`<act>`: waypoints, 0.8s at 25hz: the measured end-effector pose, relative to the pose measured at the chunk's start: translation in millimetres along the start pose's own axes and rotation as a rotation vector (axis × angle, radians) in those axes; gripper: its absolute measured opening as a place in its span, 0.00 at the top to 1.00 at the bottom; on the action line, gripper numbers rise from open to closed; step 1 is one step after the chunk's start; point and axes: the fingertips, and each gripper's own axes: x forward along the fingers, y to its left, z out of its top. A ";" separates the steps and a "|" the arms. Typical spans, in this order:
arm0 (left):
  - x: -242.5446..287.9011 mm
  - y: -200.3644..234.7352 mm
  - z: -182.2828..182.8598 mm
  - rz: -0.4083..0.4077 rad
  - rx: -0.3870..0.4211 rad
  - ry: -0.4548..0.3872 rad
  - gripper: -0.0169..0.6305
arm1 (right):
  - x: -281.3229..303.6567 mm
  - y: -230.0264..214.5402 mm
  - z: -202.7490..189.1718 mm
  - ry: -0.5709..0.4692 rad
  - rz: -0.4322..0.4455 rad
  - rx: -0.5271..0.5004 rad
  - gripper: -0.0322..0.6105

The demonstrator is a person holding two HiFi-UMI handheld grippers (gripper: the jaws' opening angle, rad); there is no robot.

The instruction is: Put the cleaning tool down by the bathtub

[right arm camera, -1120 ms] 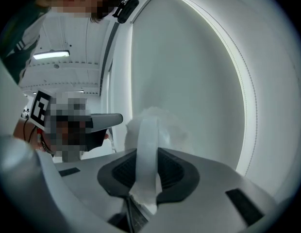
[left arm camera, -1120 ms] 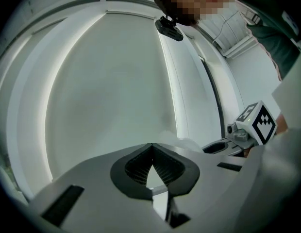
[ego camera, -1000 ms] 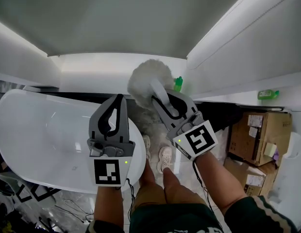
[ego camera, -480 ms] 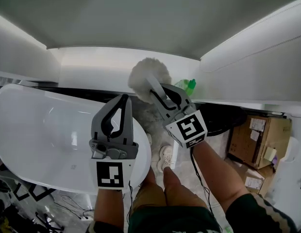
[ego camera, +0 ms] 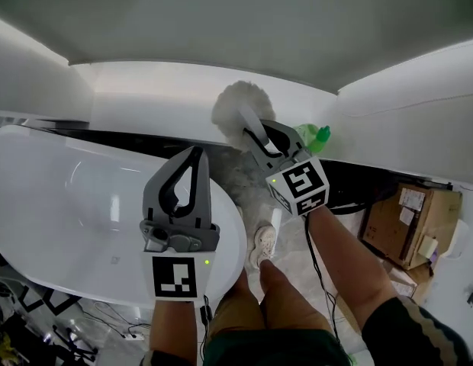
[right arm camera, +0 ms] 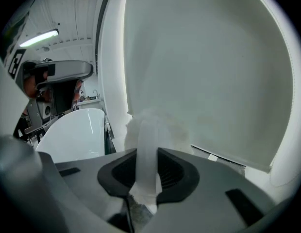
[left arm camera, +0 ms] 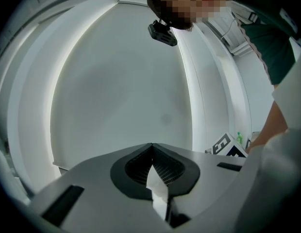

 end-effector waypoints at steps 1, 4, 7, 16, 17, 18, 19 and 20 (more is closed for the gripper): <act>0.8 2.2 -4.1 0.002 -0.001 0.003 0.96 | 5.4 -1.6 -4.4 0.009 0.003 -0.001 0.80; 0.8 10.2 -16.3 0.013 -0.010 0.021 0.96 | 20.9 -2.5 -16.3 0.037 0.012 -0.016 0.80; -0.5 17.9 -24.6 0.029 -0.006 0.028 0.96 | 35.6 -0.7 -28.3 0.062 0.026 -0.027 0.81; -2.4 35.2 -54.8 0.065 -0.015 0.044 0.96 | 69.7 -3.5 -71.8 0.137 0.038 -0.012 0.80; -2.3 36.5 -58.5 0.069 -0.023 0.047 0.96 | 72.5 -4.4 -75.5 0.143 0.039 -0.014 0.80; -2.0 37.2 -61.5 0.069 -0.027 0.048 0.96 | 75.3 -5.6 -79.0 0.149 0.040 -0.016 0.80; -1.5 37.5 -63.9 0.068 -0.030 0.049 0.96 | 78.0 -7.2 -82.3 0.156 0.040 -0.018 0.80; -1.2 37.6 -66.1 0.067 -0.031 0.051 0.96 | 80.7 -8.6 -85.5 0.164 0.039 -0.019 0.80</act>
